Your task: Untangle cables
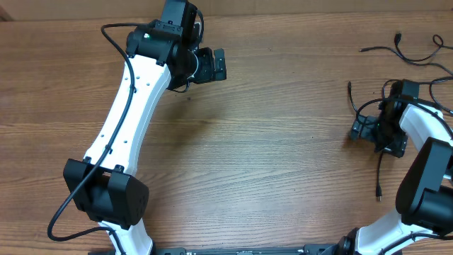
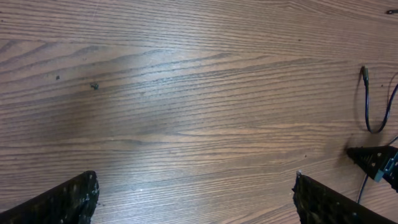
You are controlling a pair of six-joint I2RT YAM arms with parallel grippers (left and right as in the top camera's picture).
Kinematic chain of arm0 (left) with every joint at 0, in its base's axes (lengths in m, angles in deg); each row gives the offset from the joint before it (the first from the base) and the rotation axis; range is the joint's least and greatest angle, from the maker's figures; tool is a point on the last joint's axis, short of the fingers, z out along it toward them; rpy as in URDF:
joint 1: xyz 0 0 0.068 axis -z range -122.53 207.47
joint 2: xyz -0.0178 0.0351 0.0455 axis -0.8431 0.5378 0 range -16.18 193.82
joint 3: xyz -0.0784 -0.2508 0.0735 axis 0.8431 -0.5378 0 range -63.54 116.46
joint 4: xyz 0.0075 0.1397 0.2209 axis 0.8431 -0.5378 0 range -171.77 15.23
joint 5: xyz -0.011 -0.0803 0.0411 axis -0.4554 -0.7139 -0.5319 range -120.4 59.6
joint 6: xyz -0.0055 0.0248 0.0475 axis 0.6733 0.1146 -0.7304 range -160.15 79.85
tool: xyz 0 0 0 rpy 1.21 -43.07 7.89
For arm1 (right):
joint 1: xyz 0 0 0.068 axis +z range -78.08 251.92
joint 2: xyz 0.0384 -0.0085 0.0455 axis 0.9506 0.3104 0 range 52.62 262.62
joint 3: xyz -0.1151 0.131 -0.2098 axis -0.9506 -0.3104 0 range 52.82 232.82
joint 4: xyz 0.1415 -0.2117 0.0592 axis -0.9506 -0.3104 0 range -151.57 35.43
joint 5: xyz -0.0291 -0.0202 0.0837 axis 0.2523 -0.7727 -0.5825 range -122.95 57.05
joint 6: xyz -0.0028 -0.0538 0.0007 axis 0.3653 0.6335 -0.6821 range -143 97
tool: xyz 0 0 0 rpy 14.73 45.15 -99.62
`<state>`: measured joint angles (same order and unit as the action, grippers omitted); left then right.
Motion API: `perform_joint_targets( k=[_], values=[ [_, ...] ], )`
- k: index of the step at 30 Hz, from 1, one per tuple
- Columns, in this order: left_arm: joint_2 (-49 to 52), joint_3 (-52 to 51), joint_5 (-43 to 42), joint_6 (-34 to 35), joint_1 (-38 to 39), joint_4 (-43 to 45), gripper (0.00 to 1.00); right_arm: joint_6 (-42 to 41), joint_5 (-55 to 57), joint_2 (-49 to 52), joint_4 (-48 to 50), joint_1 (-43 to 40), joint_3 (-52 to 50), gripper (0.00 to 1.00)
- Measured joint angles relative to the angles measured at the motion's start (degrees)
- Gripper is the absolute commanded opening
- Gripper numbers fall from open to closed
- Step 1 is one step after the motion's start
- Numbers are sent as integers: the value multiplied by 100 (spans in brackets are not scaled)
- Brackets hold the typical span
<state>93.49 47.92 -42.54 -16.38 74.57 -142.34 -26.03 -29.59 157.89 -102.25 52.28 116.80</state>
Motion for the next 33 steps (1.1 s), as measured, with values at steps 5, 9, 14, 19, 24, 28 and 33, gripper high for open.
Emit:
perform_joint_targets(
  k=[5, 9, 14, 19, 24, 28, 33],
  values=[
    [0, 0, 0, 0, 0, -2, 99, 2, 79, 0, 208, -153, 0, 100],
    [0, 0, 0, 0, 0, 0, 100, 7, 120, 0, 315, -356, 0, 100],
    [0, 0, 0, 0, 0, 0, 100, 24, 140, 0, 487, -745, 0, 100],
    [2, 0, 0, 0, 0, -2, 100, 83, 157, 0, 640, -1222, 0, 100],
    [0, 0, 0, 0, 0, 0, 100, 238, 157, 0, 837, -1541, 0, 100],
    [2, 0, 0, 0, 0, 0, 100, 289, 153, 0, 1010, -1639, 0, 100],
    [0, 0, 0, 0, 0, 0, 100, 310, -28, 0, 1174, -1637, 0, 100]
  ],
)
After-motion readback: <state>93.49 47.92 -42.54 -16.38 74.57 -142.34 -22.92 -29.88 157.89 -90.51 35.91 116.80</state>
